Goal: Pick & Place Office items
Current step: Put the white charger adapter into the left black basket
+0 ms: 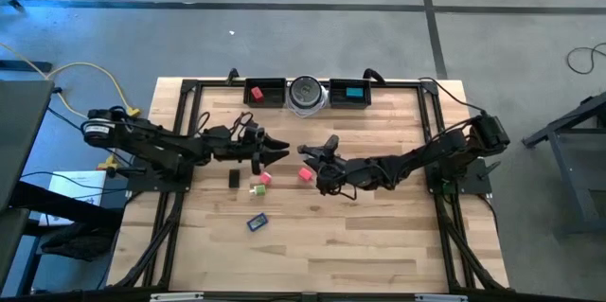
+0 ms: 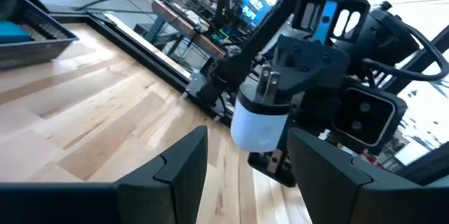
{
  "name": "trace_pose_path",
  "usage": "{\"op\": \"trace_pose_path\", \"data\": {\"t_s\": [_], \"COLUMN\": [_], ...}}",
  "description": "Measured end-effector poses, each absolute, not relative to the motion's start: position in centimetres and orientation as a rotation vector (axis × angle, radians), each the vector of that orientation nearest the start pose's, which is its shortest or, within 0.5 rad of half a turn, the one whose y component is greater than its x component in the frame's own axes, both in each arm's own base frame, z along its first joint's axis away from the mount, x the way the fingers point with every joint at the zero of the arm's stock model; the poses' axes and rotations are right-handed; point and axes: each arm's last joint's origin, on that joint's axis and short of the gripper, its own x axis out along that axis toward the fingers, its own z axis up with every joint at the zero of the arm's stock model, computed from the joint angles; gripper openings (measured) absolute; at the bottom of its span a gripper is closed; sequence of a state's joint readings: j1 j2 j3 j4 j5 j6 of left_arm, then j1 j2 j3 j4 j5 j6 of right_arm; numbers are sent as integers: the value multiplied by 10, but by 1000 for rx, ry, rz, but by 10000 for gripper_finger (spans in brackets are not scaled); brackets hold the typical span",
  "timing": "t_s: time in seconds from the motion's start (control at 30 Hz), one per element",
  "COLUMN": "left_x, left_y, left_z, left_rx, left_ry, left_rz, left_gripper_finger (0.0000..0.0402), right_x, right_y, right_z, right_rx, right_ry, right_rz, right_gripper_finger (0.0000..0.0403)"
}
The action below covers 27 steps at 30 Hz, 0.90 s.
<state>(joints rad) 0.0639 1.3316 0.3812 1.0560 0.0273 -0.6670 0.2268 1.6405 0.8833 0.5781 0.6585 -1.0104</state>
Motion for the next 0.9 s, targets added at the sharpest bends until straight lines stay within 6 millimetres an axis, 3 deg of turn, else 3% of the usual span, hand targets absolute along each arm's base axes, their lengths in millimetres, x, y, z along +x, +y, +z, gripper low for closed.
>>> {"op": "trace_pose_path", "data": {"t_s": [0.37, 0.9], "left_x": [260, 282], "left_y": [16, 11], "left_z": [209, 209], "left_rx": [-657, -634], "left_ry": [-116, -112], "left_rz": [-7, -67], "left_gripper_finger": [191, 192], "right_x": [347, 351], "right_y": [62, 46], "right_z": [234, 230], "right_rx": [-1058, -975], "right_ry": [337, 370], "right_rz": [-292, -241], "right_gripper_finger": [137, 137]}}
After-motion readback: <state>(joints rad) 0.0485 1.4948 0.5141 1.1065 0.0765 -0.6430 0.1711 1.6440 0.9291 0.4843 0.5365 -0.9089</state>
